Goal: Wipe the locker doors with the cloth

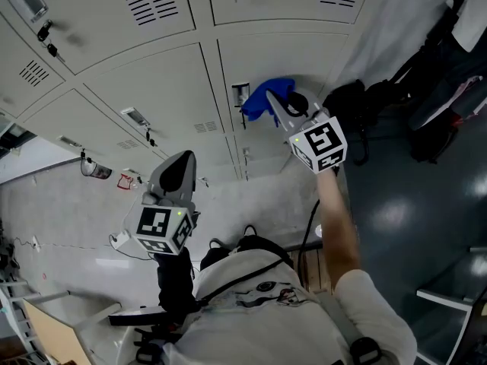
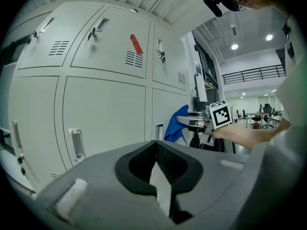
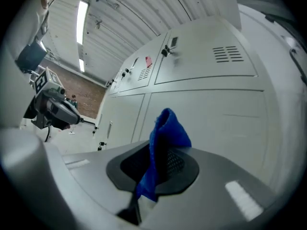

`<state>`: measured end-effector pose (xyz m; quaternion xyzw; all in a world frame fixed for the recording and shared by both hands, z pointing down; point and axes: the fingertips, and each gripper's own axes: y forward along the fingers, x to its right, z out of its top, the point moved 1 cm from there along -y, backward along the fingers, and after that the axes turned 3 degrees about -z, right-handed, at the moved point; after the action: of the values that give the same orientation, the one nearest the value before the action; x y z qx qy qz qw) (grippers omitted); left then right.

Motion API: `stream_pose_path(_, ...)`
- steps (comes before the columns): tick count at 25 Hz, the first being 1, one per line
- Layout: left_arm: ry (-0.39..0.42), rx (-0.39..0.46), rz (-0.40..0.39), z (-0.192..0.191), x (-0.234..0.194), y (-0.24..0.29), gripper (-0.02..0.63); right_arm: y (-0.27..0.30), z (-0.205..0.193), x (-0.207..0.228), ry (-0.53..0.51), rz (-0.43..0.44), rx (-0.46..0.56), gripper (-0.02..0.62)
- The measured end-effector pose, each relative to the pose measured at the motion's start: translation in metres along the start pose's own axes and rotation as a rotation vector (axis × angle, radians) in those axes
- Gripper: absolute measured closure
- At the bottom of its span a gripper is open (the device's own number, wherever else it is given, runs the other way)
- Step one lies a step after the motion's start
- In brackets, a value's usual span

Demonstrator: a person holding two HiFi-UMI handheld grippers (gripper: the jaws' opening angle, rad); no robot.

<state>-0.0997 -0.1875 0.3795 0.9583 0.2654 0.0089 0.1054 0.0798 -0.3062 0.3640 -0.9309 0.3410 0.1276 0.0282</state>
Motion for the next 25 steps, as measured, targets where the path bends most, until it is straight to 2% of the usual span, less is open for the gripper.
stream_pose_path(5, -0.004, -0.006, 0.018, -0.005, -0.004, -0.007, 0.607, 0.043, -0.017, -0.049, 0.005, 0.104, -0.039, 0.561)
stream_pose_path(9, -0.006, -0.01, 0.038, -0.006, -0.01, -0.014, 0.607, 0.065, -0.038, -0.057, -0.009, 0.121, -0.098, 0.561)
stream_pose_path(18, -0.011, -0.002, 0.078, -0.006, -0.026, -0.022, 0.607, 0.029, -0.063, 0.005, -0.046, 0.009, -0.146, 0.56)
stream_pose_path(25, -0.007, -0.003, 0.056, -0.006, -0.021, -0.015, 0.607, -0.016, -0.087, 0.069, -0.057, -0.124, -0.215, 0.557)
